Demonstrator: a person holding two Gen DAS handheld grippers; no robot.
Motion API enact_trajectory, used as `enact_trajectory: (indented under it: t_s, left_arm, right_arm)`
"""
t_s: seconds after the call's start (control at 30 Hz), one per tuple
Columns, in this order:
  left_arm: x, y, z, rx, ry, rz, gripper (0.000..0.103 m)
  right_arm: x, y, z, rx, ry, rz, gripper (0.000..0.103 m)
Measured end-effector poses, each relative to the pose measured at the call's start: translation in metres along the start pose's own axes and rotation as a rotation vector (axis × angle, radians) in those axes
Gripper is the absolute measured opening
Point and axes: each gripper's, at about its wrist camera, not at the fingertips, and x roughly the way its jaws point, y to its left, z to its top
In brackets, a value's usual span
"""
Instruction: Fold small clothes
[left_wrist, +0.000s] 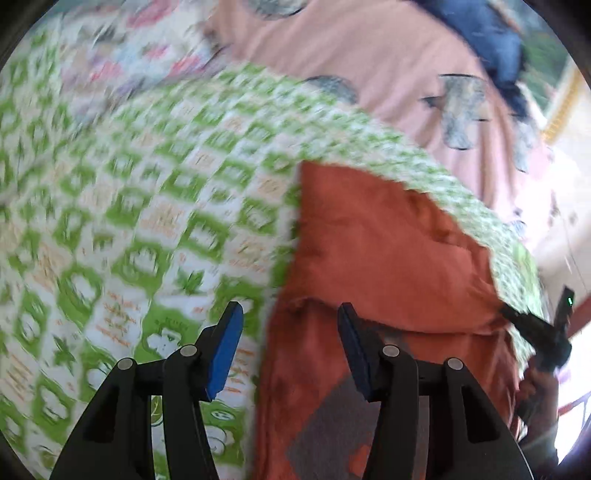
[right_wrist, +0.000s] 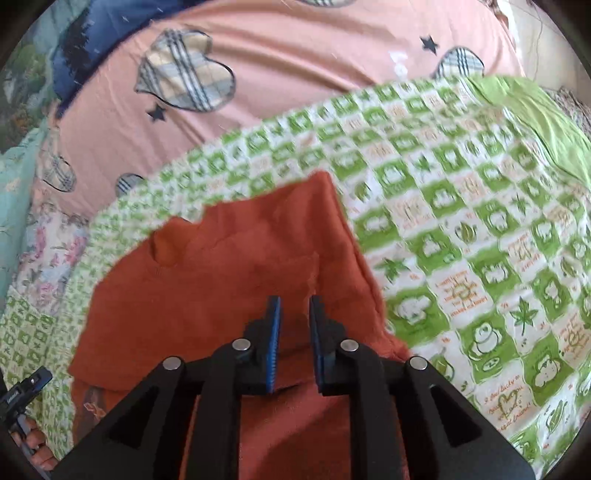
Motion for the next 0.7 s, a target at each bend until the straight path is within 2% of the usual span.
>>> enact_trajectory:
  t_s: [0.07, 0.1, 0.17, 0.2, 0.23, 0.33, 0.4, 0.47, 0.53, 0.6, 0.7]
  left_arm:
    - [-0.006, -0.016, 0.01, 0.04, -0.033, -0.046, 0.053]
    - [-0.005, -0.024, 0.015, 0.051, -0.042, -0.077, 0.053]
    - [0.006, -0.038, 0.024, 0.064, -0.041, -0.139, 0.054]
    - [0.021, -0.047, 0.029, 0.082, -0.018, -0.207, 0.055]
    - [0.033, -0.053, 0.031, 0.087, 0.005, -0.22, 0.057]
    - [0.079, -0.058, 0.035, 0.089, 0.086, -0.125, 0.053]
    - [0.103, -0.046, 0.036, 0.058, 0.122, -0.026, 0.052]
    - [0.111, -0.033, 0.039, 0.028, 0.117, 0.003, 0.034]
    - [0.11, -0.026, 0.041, 0.0, 0.114, 0.001, 0.028]
    - [0.1, -0.023, 0.04, -0.019, 0.111, -0.001, 0.029]
    - [0.073, -0.025, 0.027, 0.023, 0.087, 0.02, 0.048]
  right_arm:
    - [0.008, 0.014, 0.0, -0.014, 0.047, 0.137, 0.017]
    - [0.015, 0.019, -0.001, -0.02, 0.081, 0.171, 0.017]
    - [0.034, 0.029, -0.004, -0.055, 0.148, 0.169, 0.017]
    - [0.042, 0.03, -0.004, -0.068, 0.163, 0.143, 0.017]
    - [0.056, 0.026, -0.004, -0.067, 0.198, 0.103, 0.017]
    - [0.083, 0.007, 0.003, -0.03, 0.256, 0.047, 0.013]
    - [0.086, 0.003, 0.008, -0.026, 0.226, 0.025, 0.011]
    - [0.081, 0.001, 0.016, -0.015, 0.184, -0.021, 0.015]
    - [0.068, 0.0, 0.018, 0.008, 0.169, -0.027, 0.015]
    - [0.048, -0.003, 0.012, 0.022, 0.161, 0.018, 0.017]
    - [0.016, -0.005, -0.007, -0.008, 0.165, 0.065, 0.022]
